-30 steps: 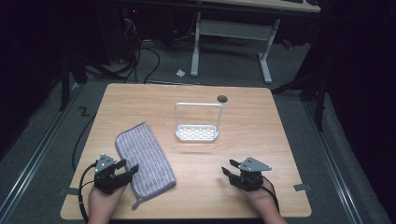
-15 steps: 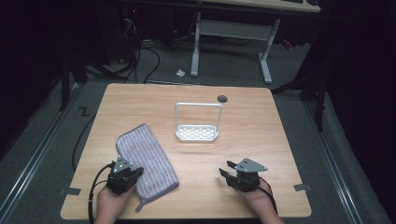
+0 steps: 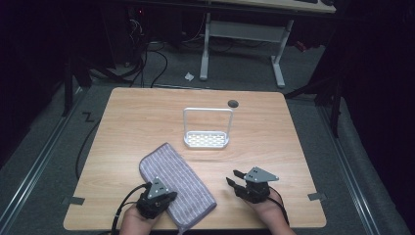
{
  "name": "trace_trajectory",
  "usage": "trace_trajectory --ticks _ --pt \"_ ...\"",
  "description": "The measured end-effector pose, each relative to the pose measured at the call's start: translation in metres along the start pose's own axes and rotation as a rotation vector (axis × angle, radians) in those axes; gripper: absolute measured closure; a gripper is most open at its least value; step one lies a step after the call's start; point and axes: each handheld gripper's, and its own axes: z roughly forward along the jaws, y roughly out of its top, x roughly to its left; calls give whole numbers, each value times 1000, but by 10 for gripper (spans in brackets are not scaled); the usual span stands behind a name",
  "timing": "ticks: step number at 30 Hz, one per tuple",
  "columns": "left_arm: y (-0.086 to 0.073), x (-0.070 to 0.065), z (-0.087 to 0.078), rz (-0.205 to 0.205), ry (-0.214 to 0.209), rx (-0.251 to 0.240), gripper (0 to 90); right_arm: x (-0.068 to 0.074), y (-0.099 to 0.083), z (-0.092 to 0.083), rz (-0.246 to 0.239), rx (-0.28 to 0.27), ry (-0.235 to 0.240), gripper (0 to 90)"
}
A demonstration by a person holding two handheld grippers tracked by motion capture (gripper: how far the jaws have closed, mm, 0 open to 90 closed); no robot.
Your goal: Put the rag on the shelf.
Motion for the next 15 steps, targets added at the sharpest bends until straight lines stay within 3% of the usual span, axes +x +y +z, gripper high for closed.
trace_trajectory --ticks 7,8,10,12,15 --pt "10 -25 15 66 -60 0 900 15 7 8 -9 2 53 696" --pt "12 -30 19 80 -75 -2 900 19 11 14 -10 17 75 783" --pt "13 -32 20 83 -81 -2 900 20 14 17 -18 24 80 811" --pt "13 -32 21 82 -94 -5 900 22 23 30 -45 67 100 868" --pt "13 -31 21 65 -106 -10 900 22 26 41 -38 100 123 883"
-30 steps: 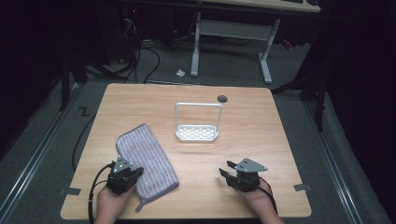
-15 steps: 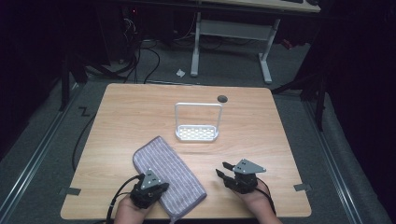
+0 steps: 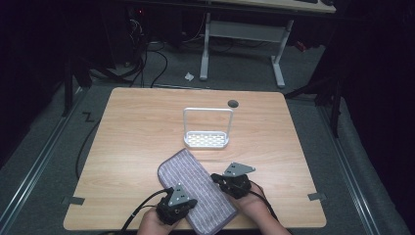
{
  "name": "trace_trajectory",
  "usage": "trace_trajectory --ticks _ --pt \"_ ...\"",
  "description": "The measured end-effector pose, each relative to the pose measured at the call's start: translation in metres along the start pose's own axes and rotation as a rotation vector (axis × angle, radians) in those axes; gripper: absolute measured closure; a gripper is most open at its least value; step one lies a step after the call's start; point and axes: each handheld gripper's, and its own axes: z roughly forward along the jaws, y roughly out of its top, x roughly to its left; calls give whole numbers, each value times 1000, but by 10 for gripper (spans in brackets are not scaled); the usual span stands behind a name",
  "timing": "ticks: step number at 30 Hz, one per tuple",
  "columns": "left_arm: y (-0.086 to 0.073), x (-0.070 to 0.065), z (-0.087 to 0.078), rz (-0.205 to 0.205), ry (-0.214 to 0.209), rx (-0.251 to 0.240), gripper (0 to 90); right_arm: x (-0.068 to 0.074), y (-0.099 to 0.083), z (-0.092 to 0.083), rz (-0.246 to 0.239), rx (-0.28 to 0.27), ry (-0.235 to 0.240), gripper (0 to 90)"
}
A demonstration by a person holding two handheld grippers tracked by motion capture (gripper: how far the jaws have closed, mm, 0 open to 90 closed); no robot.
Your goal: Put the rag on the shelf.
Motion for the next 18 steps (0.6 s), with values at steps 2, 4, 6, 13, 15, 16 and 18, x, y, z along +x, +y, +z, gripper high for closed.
trace_trajectory --ticks 2,4,6,13,15,16,18 --pt "0 0 0 -6 -3 -3 900 2 -2 9 -1 36 17 886" --pt "-1 1 0 -13 -3 -4 900 8 -7 13 -16 57 23 890" --pt "-1 1 0 -19 -6 -5 900 11 -10 9 -16 61 25 891" --pt "0 4 -1 -38 -23 -19 882 22 -31 -18 4 69 40 890" --pt "4 8 -4 -33 -7 -39 804 25 -35 -27 -3 58 30 877" --pt "8 15 -7 -45 15 -70 781 23 -34 -30 4 34 23 874" --pt "14 29 -8 -89 48 -110 745 10 -17 -23 33 -4 -28 865"
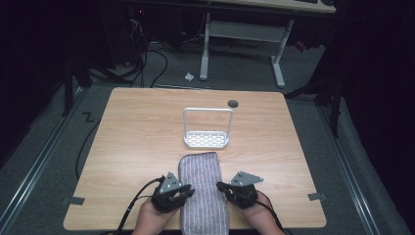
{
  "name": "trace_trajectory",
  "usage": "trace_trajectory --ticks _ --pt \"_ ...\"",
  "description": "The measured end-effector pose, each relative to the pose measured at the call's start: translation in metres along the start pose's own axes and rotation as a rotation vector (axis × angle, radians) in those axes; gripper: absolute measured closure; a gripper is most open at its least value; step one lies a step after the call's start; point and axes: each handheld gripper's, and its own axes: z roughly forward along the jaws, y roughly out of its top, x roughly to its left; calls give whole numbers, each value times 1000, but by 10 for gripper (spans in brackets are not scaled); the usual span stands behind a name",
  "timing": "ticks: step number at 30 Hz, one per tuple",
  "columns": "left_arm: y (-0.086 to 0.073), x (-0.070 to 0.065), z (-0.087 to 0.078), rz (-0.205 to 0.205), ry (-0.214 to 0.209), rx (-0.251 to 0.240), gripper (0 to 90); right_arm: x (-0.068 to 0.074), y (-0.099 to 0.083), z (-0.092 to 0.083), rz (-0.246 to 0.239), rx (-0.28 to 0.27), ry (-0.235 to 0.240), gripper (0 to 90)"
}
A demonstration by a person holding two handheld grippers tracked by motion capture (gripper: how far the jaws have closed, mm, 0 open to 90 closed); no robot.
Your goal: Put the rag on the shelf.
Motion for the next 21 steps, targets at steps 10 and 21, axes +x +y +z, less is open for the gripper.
trace_trajectory --ticks 10,21 --pt "-6 -2 14 -14 -29 81 725 -6 -12 6 9 72 -20 858" --pt "16 14 11 -57 89 -3 504 -4 -24 -25 49 -25 -17 763"
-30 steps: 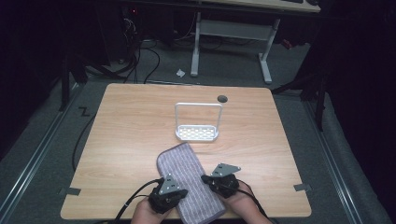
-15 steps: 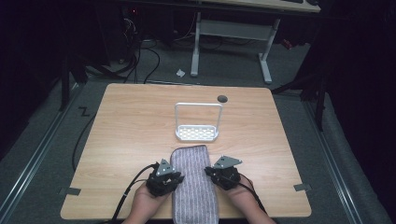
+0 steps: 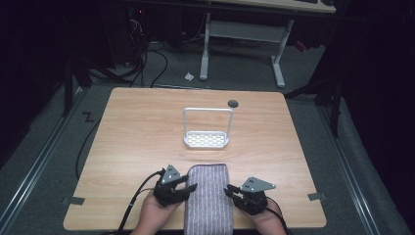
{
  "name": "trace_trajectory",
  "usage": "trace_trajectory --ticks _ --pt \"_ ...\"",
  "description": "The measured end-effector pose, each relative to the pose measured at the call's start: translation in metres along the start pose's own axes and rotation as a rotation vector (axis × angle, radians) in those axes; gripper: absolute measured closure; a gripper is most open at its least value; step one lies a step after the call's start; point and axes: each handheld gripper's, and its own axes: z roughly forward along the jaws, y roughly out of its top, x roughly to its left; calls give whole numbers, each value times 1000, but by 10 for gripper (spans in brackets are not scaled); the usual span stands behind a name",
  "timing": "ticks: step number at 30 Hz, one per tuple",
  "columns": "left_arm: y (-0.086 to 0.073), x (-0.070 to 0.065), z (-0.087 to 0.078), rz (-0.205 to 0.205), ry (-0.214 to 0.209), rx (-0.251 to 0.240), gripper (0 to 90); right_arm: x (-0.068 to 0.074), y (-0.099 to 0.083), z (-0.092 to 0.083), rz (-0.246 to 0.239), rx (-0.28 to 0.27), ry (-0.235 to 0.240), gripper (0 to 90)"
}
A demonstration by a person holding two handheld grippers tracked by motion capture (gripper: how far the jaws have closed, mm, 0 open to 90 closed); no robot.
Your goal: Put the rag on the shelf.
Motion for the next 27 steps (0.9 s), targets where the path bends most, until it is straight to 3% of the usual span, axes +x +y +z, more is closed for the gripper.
trace_trajectory --ticks 2,4,7,10,12,14,16,18,19,22,23,25,27 --pt "8 9 8 -25 45 0 482 -6 1 -2 17 -17 -8 747" --pt "11 15 17 -47 64 -10 469 -11 -1 -3 43 -20 -13 730" --pt "12 16 26 -37 101 2 439 -16 -2 -3 70 -17 -20 718" --pt "10 16 37 -39 100 40 439 -16 -3 -2 73 -18 -23 709" --pt "8 11 39 -12 106 51 447 -16 -3 -1 66 -17 -24 692" --pt "8 11 39 -22 90 52 501 -16 -3 1 65 -13 -26 674" --pt "7 6 39 3 77 51 583 -15 -2 5 59 -11 -35 629" --pt "6 4 39 4 65 51 681 -15 -2 6 62 -7 -40 603" --pt "5 5 39 -19 37 46 708 -15 3 11 60 -20 -59 543" --pt "5 7 39 -47 19 44 744 -15 10 16 69 -28 -80 527" --pt "4 8 38 -73 12 40 758 -17 19 23 77 -32 -125 530" --pt "4 8 38 -78 13 40 761 -19 22 27 82 -38 -150 542" --pt "4 8 38 -87 14 38 769 -27 29 41 104 -11 -210 598"
